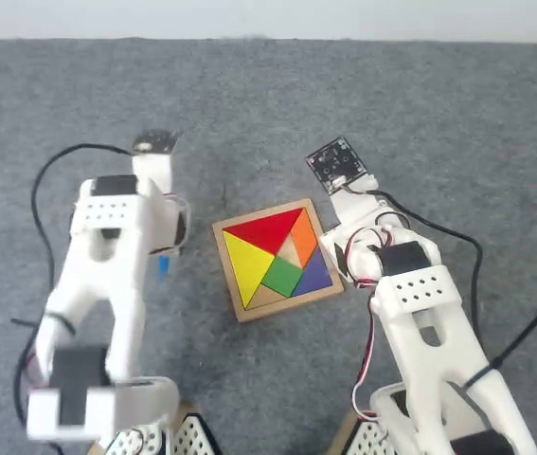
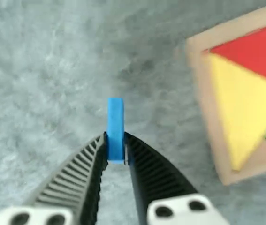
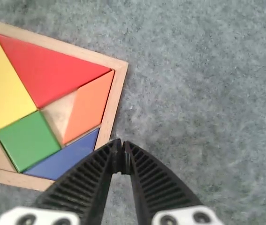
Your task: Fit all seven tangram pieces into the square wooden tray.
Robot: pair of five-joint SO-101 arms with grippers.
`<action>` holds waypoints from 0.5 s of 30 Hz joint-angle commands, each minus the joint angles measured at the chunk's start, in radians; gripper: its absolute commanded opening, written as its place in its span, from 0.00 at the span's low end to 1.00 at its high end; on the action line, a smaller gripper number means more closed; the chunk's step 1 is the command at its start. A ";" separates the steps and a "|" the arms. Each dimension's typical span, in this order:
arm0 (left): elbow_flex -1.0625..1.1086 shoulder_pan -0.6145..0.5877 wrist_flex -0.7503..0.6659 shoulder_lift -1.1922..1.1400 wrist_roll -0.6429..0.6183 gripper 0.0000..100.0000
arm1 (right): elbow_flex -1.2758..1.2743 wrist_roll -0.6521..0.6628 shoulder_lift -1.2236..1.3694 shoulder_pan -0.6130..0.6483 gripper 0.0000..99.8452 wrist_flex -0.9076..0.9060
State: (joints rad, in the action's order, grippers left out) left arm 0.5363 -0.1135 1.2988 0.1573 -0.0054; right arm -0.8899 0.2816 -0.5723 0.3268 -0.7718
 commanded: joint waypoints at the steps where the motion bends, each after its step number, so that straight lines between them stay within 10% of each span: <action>1: -0.012 0.126 0.000 0.175 -0.155 0.01 | 0.009 -0.049 -0.045 -0.045 0.02 0.025; 15: -0.269 0.453 -0.170 -0.201 -0.540 0.01 | 0.037 -0.350 -0.050 -0.249 0.02 0.054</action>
State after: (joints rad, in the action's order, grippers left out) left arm 0.3675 0.2885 1.1515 0.0238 -0.4841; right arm -0.8899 -0.0345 -0.5723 0.1013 -0.7380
